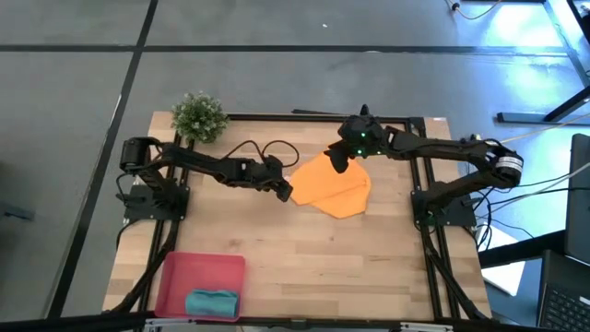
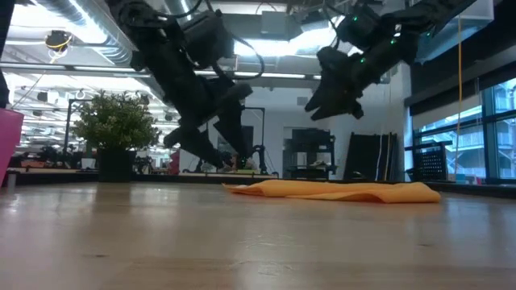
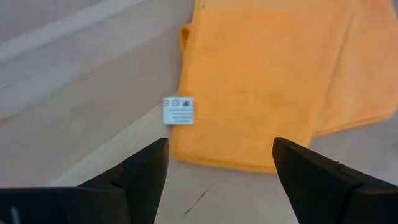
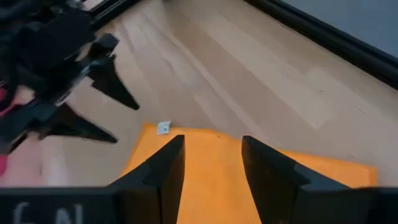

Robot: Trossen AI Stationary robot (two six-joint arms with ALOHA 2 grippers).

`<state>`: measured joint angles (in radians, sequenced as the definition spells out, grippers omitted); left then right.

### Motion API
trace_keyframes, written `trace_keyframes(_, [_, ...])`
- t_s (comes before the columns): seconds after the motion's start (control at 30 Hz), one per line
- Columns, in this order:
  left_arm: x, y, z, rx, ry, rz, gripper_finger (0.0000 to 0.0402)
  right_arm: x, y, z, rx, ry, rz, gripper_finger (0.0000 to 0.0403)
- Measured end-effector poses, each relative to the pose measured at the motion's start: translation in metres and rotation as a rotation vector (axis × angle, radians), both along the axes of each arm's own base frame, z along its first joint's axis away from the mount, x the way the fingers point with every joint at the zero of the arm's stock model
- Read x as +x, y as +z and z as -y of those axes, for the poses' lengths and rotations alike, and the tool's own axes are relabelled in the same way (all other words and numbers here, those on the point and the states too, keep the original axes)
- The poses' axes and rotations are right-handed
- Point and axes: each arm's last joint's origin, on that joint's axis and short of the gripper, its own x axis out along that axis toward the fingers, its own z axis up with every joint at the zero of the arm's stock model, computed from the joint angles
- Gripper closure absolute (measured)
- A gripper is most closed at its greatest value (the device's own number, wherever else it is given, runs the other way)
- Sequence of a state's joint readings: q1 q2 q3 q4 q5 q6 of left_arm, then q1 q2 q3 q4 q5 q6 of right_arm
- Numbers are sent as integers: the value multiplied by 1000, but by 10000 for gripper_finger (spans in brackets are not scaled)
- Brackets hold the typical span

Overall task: Roll microfiber towels into tight, uniform cylinder then place into a basket
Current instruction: Fold the orange microfiber towel

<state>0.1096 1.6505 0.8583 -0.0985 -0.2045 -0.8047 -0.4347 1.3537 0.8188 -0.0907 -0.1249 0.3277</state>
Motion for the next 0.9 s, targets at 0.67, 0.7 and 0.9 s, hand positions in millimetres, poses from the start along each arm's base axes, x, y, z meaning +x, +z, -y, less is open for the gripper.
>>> trace_keyframes(0.67, [-7, -17, 7, 20, 57, 21, 126, 2, 6, -14, -46, 76, 9, 242])
trace_keyframes(0.7, [-6, -18, 7, 21, 57, 26, 126, 2, 6, -14, -46, 76, 10, 242])
trace_keyframes(0.9, [0, -40, 6, 10, 76, 0, 126, 2, 6, -14, -46, 75, 8, 242])
